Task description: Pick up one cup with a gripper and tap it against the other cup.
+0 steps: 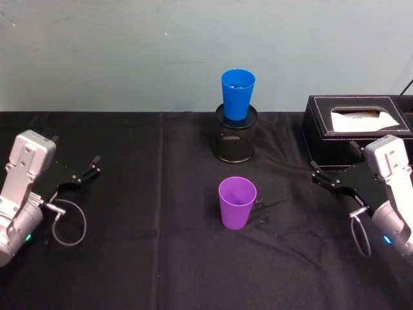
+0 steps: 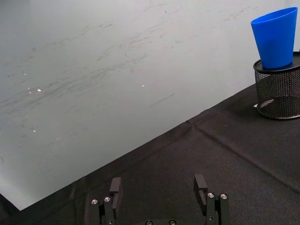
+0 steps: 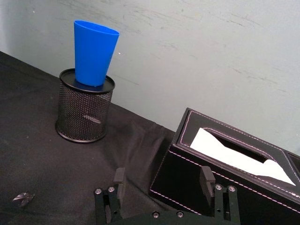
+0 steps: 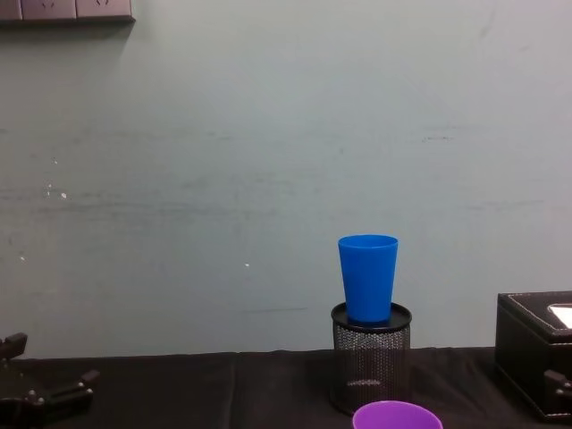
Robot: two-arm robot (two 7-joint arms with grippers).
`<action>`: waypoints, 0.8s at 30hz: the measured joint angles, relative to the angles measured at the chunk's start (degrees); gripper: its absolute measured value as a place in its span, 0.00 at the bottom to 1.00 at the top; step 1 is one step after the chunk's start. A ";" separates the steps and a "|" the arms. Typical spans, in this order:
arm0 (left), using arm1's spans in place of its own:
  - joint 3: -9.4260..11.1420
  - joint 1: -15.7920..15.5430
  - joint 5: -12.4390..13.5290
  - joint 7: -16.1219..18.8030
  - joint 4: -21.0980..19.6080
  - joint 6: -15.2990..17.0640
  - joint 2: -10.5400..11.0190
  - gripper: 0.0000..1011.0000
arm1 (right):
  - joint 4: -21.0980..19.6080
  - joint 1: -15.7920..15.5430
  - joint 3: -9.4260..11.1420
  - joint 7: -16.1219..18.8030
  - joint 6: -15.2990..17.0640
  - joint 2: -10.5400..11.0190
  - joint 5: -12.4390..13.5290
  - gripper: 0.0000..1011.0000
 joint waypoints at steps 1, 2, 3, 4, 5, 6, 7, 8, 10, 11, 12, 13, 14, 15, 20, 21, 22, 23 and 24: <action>0.00 0.00 0.00 0.00 0.00 0.00 0.00 0.99 | 0.00 0.00 0.00 0.00 0.00 0.00 0.01 0.99; 0.00 0.00 0.00 0.00 0.00 0.00 0.00 0.99 | 0.00 0.01 0.00 -0.01 0.00 0.01 0.02 0.99; 0.00 0.00 0.00 0.00 0.00 0.00 0.00 0.99 | 0.00 0.01 0.00 -0.01 0.00 0.01 0.02 0.99; 0.00 0.00 0.00 0.00 0.00 0.00 0.00 0.99 | 0.00 0.02 0.00 -0.01 0.00 0.02 0.02 0.99; 0.00 0.00 0.00 0.00 0.00 0.00 0.00 0.99 | 0.00 0.02 0.00 -0.01 0.00 0.02 0.02 0.99; 0.00 0.00 0.00 0.00 0.00 0.00 0.00 0.99 | 0.00 0.02 0.00 -0.01 0.00 0.03 0.02 0.99; 0.00 0.00 0.00 0.00 0.00 0.00 0.00 0.99 | 0.00 0.02 0.00 -0.01 0.00 0.03 0.02 0.99; 0.00 0.00 0.00 0.00 0.00 0.00 0.00 0.99 | 0.00 0.02 0.00 -0.01 0.00 0.03 0.02 0.99; 0.00 0.00 0.00 0.00 0.00 0.00 0.00 0.99 | 0.00 0.02 0.00 -0.01 0.00 0.04 0.02 0.99; 0.00 0.00 0.00 0.00 0.00 0.00 0.00 0.99 | 0.00 0.02 0.00 -0.01 0.00 0.05 0.02 0.99; 0.00 0.00 0.00 0.00 0.00 0.00 0.00 0.99 | 0.00 0.02 0.00 -0.01 -0.01 0.05 0.02 0.99; 0.00 0.00 0.00 0.00 0.00 0.00 0.00 0.99 | 0.00 0.02 0.00 -0.01 -0.01 0.06 0.02 0.99; 0.00 0.00 -0.01 0.00 0.00 0.00 0.00 0.99 | 0.00 0.02 0.00 -0.01 -0.01 0.06 0.02 0.99; 0.00 0.00 0.00 0.00 0.00 0.00 0.00 0.99 | 0.00 0.02 0.00 -0.01 -0.01 0.07 0.02 0.99; 0.00 0.00 0.00 0.00 0.00 0.00 0.00 0.99 | 0.00 0.02 0.00 -0.01 -0.01 0.07 0.02 0.99; 0.00 0.00 0.00 0.00 0.00 0.00 0.00 0.99 | 0.00 0.02 0.00 -0.01 -0.01 0.07 0.02 0.99; 0.00 0.00 0.00 0.00 0.00 0.00 0.00 0.99 | 0.00 0.02 0.00 -0.01 -0.01 0.07 0.02 0.99; 0.00 0.00 0.00 0.00 0.00 0.00 0.00 0.99 | 0.00 0.02 0.00 -0.01 -0.01 0.07 0.02 0.99; 0.00 0.00 0.00 0.00 0.00 0.00 0.00 0.99 | 0.00 0.02 0.00 -0.01 -0.01 0.07 0.02 0.99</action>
